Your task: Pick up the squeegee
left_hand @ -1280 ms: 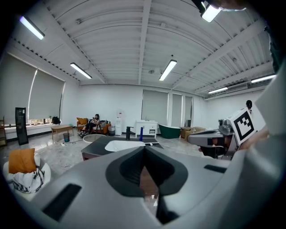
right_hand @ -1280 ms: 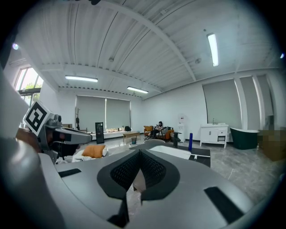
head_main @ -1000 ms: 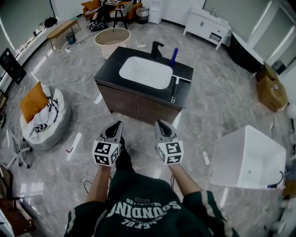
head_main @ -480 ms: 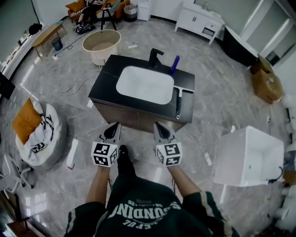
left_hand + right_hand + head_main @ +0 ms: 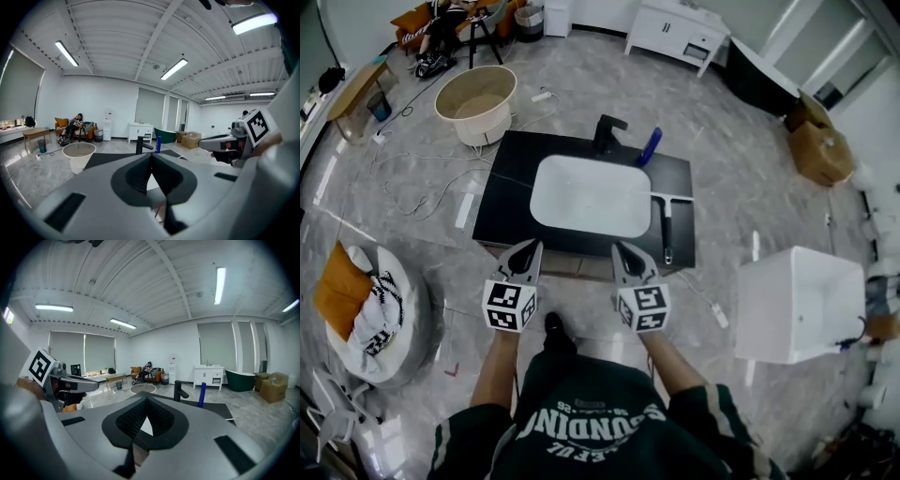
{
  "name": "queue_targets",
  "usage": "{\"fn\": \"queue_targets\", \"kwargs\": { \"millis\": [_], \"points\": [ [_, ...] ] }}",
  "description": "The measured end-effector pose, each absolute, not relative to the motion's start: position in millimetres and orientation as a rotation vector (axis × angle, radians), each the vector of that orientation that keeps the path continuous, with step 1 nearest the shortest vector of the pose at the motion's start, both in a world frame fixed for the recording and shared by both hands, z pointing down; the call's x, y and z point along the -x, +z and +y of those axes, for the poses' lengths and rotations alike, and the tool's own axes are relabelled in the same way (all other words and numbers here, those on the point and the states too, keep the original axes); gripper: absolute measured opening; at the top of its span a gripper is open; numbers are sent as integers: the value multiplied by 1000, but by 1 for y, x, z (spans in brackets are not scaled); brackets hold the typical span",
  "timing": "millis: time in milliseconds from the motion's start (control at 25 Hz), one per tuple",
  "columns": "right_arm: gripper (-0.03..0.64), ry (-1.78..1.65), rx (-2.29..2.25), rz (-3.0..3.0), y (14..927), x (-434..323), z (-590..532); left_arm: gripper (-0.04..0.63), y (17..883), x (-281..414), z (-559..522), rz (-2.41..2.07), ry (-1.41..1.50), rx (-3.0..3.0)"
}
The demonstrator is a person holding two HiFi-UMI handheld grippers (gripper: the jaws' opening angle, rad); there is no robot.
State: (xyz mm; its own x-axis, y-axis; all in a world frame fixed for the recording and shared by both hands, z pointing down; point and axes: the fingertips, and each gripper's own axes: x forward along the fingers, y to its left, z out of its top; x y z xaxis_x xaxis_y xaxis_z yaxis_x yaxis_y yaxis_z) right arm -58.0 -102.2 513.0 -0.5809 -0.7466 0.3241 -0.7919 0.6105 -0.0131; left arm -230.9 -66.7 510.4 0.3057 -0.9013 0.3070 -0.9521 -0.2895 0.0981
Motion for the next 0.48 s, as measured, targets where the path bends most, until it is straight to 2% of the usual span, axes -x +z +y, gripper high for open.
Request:
{"fn": "queue_targets", "kwargs": {
  "millis": [480],
  "points": [
    [2, 278, -1357, -2532, 515, 79, -154, 2, 516, 236, -143, -1518, 325, -2433]
  ]
}}
